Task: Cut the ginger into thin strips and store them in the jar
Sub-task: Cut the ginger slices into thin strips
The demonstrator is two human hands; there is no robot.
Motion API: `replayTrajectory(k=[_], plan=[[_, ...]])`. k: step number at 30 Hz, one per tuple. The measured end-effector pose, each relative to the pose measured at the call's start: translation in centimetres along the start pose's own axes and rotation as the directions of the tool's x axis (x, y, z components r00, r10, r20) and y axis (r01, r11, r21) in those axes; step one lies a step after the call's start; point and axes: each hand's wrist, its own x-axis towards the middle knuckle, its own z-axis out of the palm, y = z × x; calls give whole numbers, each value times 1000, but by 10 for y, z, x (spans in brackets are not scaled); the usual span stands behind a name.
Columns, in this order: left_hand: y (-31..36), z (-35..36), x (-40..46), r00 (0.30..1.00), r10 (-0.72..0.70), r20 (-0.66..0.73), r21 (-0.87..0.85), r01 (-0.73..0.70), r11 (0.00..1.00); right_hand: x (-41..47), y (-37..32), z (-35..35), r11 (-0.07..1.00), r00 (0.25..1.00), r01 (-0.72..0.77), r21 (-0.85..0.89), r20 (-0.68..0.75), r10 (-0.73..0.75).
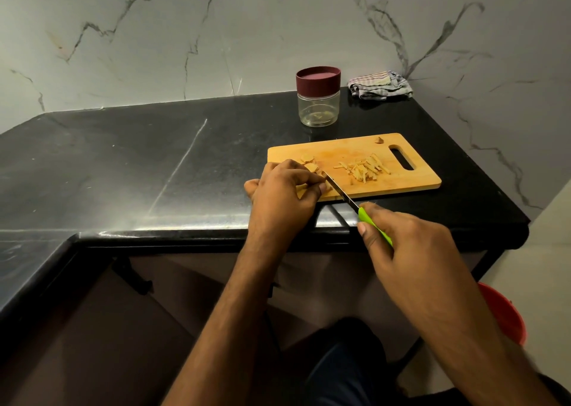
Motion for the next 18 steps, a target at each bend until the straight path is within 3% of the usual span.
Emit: replayTrajectory(k=[18], plan=[[-3, 1, 0, 998, 46, -53, -58, -49, 997, 7, -11, -6, 998, 994, -34, -51, 99, 39]])
